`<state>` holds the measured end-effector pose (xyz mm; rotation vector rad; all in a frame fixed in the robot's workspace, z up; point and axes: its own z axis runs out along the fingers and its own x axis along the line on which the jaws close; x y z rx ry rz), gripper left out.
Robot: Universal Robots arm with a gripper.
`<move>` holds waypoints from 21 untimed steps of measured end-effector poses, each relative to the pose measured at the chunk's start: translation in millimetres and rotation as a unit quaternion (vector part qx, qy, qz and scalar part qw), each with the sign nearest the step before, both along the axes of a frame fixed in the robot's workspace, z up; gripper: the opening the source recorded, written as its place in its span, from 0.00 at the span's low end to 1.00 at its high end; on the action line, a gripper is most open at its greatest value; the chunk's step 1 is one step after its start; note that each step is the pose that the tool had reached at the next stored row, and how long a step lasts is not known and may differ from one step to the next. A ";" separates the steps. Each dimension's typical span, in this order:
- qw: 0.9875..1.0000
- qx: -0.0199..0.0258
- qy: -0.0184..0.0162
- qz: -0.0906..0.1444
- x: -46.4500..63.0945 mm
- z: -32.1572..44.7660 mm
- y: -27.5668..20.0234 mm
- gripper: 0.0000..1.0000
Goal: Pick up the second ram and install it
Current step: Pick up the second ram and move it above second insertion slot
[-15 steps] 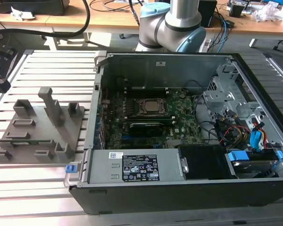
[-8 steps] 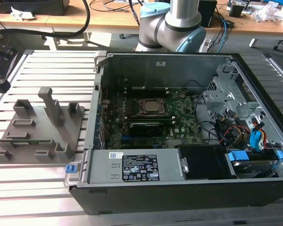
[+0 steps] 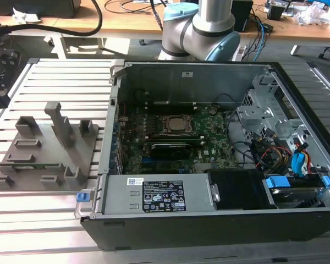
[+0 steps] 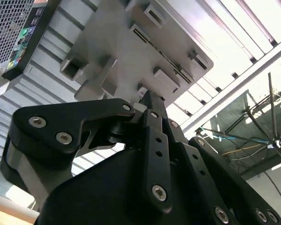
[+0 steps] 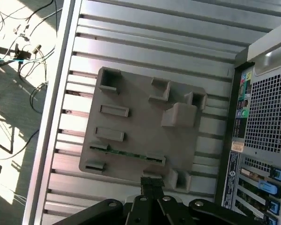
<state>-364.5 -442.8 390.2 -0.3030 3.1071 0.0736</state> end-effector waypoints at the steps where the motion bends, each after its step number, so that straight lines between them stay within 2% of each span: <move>1: 1.000 0.000 0.000 0.015 0.0 0.0 0.0 0.11; 4: 0.998 0.000 0.000 0.059 0.0 0.0 0.0 0.11; 6: 0.997 0.000 0.000 0.075 0.0 0.0 0.0 0.11; 8: 0.995 0.000 0.000 0.099 0.0 0.0 0.0 0.11; 14: 0.986 0.000 0.000 0.166 0.0 0.0 0.0 0.11; 15: 0.984 0.000 0.000 0.178 0.0 0.0 0.0 0.11; 16: 0.983 0.000 0.000 0.186 0.0 0.0 0.0 0.11; 19: 0.979 0.000 0.000 0.202 0.0 0.0 0.0 0.11; 21: 0.976 0.000 0.000 0.217 0.0 0.0 0.0 0.11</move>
